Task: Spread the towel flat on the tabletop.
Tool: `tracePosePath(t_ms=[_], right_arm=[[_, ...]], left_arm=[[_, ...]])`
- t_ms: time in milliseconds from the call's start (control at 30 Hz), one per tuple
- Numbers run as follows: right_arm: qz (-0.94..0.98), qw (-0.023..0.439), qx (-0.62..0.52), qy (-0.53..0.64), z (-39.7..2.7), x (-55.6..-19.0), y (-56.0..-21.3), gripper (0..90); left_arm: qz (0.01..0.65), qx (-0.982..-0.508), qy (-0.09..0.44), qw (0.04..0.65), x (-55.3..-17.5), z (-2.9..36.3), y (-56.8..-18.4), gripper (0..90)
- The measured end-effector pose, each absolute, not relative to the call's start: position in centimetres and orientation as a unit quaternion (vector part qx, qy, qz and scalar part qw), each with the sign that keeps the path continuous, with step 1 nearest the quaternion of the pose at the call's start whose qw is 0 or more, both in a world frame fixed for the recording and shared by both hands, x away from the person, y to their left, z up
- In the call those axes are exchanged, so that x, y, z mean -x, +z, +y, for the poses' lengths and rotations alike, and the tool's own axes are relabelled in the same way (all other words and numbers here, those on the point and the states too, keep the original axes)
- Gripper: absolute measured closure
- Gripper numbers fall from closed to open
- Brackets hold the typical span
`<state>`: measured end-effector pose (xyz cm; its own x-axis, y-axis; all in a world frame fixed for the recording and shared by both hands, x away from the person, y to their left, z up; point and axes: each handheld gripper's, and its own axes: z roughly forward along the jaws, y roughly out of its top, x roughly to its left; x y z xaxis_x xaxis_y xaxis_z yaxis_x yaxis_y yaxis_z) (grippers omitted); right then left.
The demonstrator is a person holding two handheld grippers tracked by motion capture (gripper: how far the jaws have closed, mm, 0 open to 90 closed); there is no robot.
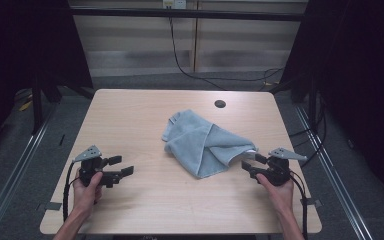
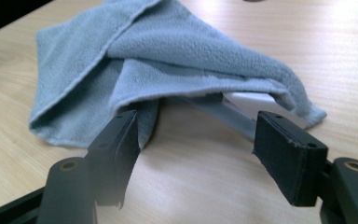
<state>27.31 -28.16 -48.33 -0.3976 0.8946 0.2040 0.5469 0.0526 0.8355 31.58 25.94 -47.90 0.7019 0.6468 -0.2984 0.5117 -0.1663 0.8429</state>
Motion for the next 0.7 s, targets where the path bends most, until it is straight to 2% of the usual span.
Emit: tracePosePath(t_ms=[67,433,567,700], right_arm=[[0.704,0.189,-0.513,0.454,-28.1,-27.3,-48.4,33.1],[0.714,0.171,-0.496,0.463,-27.6,-27.1,-47.9,34.2],[0.713,0.181,-0.479,0.479,-27.2,-27.2,-46.2,32.4],[0.727,0.156,-0.478,0.467,-27.2,-27.9,-45.6,27.4]], left_arm=[[0.384,-0.756,0.066,0.525,-31.7,25.9,-47.9,20.9],[0.376,-0.766,0.063,0.517,-31.7,25.3,-48.0,21.0],[0.374,-0.771,0.067,0.511,-31.6,25.2,-48.0,21.0],[0.371,-0.775,0.071,0.506,-31.8,25.2,-48.0,21.1]])
